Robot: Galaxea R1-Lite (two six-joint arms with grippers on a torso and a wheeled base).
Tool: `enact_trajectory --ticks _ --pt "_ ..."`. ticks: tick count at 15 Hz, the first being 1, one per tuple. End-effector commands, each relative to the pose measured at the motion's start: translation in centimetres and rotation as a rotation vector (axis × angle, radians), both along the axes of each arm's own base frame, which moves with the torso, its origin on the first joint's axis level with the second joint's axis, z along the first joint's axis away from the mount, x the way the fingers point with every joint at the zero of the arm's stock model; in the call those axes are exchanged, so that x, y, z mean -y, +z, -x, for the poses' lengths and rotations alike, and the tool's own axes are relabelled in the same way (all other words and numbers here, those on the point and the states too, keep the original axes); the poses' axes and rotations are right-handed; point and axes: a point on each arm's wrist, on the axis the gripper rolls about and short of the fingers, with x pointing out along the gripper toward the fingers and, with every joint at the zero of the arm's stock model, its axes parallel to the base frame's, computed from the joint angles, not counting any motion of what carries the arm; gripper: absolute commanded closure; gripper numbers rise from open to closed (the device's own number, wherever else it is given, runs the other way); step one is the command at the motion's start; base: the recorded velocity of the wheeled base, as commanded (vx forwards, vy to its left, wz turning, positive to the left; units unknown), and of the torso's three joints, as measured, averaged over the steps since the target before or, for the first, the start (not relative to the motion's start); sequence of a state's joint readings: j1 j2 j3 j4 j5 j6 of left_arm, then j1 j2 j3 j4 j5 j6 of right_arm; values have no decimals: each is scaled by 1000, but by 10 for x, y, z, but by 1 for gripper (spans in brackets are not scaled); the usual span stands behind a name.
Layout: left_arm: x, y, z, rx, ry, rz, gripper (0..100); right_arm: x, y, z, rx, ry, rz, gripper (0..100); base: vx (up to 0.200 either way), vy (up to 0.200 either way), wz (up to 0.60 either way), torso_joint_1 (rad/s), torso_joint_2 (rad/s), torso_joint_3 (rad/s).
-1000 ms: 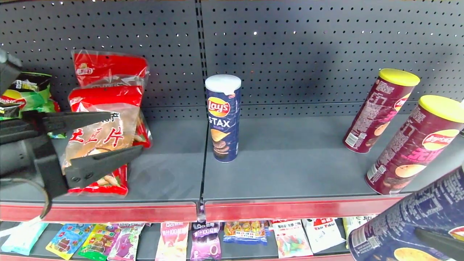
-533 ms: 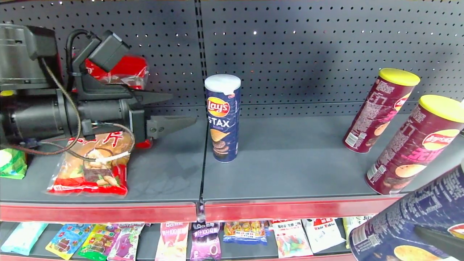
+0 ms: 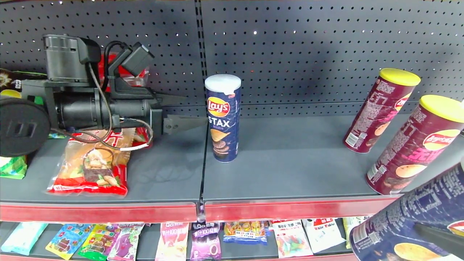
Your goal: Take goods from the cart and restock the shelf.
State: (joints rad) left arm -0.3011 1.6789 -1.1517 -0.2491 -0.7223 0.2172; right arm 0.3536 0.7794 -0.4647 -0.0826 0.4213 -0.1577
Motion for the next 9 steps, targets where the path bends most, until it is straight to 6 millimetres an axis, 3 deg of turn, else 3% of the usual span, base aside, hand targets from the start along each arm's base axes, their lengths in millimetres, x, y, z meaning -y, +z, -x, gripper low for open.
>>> enact_trajectory --ticks 1,9 --pt "5 -6 -16 -6 -9 -6 0 0 0 -1 -2 1 1 100 0 0 0 0 0 0" --pt "20 -18 -50 12 -90 -6 0 1 0 -1 -5 -16 0 100 0 0 0 0 0 0"
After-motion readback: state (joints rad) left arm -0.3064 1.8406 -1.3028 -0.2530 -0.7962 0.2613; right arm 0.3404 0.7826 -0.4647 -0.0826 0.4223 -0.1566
